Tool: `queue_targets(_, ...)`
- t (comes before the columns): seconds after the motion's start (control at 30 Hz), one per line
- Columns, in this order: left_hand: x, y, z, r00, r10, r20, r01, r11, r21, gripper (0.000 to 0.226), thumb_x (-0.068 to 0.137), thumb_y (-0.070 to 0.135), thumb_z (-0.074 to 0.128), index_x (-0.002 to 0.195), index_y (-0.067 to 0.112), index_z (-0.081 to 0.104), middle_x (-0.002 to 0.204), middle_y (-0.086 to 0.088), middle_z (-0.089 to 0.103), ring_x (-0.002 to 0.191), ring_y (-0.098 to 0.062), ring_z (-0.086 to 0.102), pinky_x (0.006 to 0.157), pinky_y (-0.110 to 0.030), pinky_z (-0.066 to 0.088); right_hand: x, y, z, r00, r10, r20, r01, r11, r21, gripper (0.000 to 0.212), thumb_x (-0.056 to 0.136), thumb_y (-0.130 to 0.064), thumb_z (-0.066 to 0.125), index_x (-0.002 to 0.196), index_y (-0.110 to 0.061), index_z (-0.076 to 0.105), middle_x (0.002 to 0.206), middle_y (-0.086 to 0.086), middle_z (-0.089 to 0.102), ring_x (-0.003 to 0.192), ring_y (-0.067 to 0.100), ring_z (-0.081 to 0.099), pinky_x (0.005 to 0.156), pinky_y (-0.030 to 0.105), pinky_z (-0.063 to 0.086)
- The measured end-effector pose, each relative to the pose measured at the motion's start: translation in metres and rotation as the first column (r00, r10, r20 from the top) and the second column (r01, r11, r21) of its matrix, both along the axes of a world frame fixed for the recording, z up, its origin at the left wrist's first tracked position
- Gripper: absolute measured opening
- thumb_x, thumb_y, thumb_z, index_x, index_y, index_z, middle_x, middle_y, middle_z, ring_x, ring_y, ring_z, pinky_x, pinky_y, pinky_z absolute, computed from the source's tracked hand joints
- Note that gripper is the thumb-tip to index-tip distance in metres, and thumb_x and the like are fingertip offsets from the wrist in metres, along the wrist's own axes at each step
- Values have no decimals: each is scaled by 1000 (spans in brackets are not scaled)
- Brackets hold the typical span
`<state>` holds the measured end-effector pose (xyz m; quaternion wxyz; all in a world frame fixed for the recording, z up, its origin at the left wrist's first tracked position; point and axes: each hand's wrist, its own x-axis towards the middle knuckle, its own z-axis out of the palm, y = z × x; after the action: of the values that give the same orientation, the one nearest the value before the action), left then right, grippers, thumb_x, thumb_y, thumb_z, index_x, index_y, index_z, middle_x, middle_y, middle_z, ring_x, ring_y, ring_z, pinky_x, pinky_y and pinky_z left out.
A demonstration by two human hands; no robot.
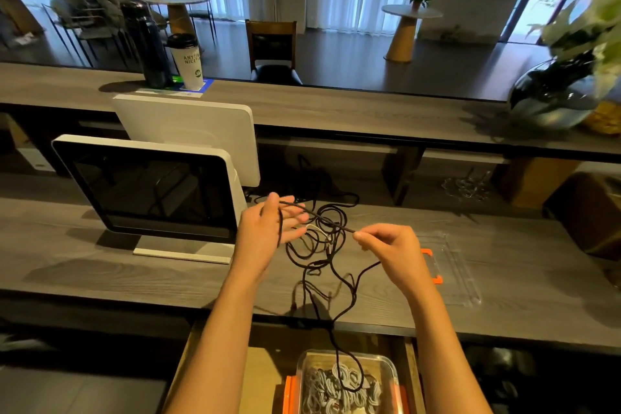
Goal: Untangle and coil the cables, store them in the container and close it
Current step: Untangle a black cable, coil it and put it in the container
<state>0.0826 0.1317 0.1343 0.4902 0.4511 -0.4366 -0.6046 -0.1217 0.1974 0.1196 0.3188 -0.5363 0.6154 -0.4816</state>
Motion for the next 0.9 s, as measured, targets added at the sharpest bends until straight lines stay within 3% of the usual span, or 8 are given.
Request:
queue_targets(0.1,-2,-1,10,852,69,-519,-16,994,106,47,108,39,29,113,5,61,100,-13,74,97,-27,73,84,-43,60,1,-3,-2,999,14,-38,-16,999,-50,18,89,-15,72,84,-32,72,79,-15,71,80,3,66,72,16,51)
queue_targets(0.17,4,-4,18,745,128,-655,-54,990,131,45,107,42,30,99,10,61,80,-7,67,78,-21,69,78,-40,59,-1,-2,-5,998,16,-62,-20,998,-63,19,90,-14,71,87,-32,72,83,-16,70,82,4,65,73,20,51)
queue_targets(0.27,9,-6,17,857,196,-477,-195,979,52,44,107,41,32,95,11,62,70,-2,56,63,-14,54,64,-30,51,-1,5,-2,990,119,-81,-123,992,-40,21,92,-10,67,93,-30,74,81,-20,69,78,1,64,70,19,50)
queue_targets(0.37,4,-4,11,973,222,-58,-227,970,-83,43,106,43,34,97,13,64,71,0,55,62,-9,51,59,-26,44,6,8,6,969,219,-116,-224,974,-30,19,92,-10,66,98,-26,75,78,-27,68,80,-4,63,71,12,47)
queue_targets(0.53,-9,1,8,858,-26,513,101,988,-118,59,99,59,23,100,19,67,79,3,65,69,-7,55,74,-31,44,24,3,16,983,173,-66,-180,977,-113,21,91,-9,68,94,-29,74,82,-26,71,81,-4,64,72,11,48)
queue_targets(0.63,-13,8,9,778,-339,529,350,933,84,73,98,66,19,89,16,70,61,9,66,59,-6,51,63,-28,40,30,-2,18,996,92,-10,-93,983,-156,23,88,-9,72,87,-32,74,82,-18,73,78,3,67,69,14,50)
queue_targets(0.77,-9,12,4,733,-630,254,594,776,211,88,93,77,20,91,5,71,72,-5,67,53,-8,40,49,-22,27,29,-6,14,998,19,57,-12,993,-117,13,83,-14,78,81,-27,77,76,-3,74,74,19,67,66,24,53)
queue_targets(0.9,-5,14,8,572,-778,260,767,620,167,52,96,61,46,79,14,60,62,4,48,51,-9,33,46,-21,23,27,-5,10,998,-35,59,38,998,-51,4,81,-18,80,80,-22,78,75,-1,74,75,18,69,68,29,55)
